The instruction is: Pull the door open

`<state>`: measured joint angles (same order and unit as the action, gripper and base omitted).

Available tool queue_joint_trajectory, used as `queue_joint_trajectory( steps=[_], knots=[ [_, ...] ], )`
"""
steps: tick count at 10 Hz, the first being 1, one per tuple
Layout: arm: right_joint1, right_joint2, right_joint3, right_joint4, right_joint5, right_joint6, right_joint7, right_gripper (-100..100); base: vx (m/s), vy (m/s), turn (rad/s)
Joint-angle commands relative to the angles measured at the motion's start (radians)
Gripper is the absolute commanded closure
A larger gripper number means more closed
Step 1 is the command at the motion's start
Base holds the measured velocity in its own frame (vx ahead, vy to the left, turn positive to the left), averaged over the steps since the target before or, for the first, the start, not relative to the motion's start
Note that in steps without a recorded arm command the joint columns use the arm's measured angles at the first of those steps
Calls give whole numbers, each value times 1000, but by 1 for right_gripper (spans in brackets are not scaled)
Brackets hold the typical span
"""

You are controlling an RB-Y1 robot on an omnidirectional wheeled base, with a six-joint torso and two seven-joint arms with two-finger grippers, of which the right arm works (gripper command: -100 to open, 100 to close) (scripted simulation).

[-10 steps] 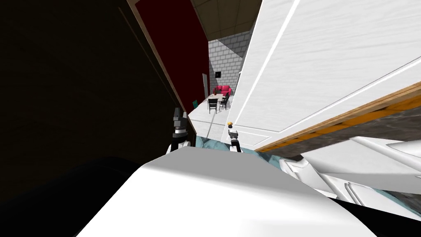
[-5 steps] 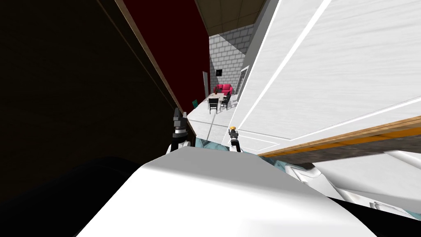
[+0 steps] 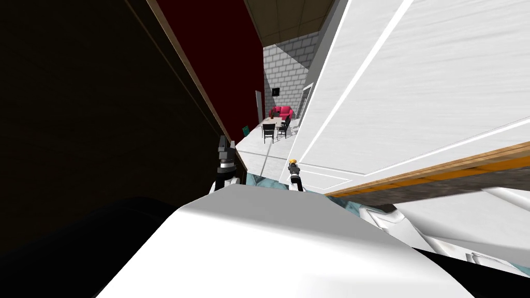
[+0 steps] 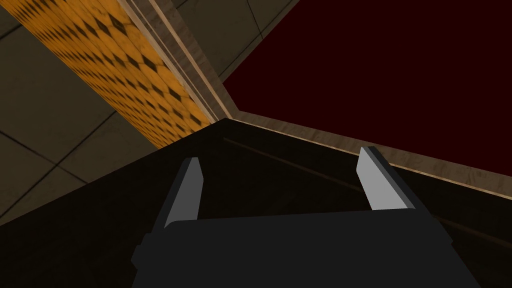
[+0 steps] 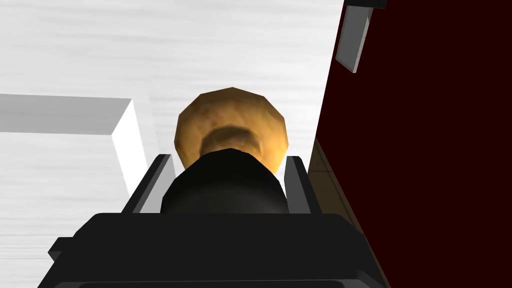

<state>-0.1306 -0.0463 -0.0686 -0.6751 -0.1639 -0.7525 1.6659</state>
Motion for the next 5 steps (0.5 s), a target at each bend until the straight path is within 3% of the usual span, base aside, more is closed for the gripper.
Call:
queue_joint_trajectory(
  steps=[1,5],
  knots=[
    [-2,0,-1,-3,-1,-3,-1,100,0,0,0],
    [0,-12,2,6,-7,1,-98,100,-50,-23,48]
  ],
)
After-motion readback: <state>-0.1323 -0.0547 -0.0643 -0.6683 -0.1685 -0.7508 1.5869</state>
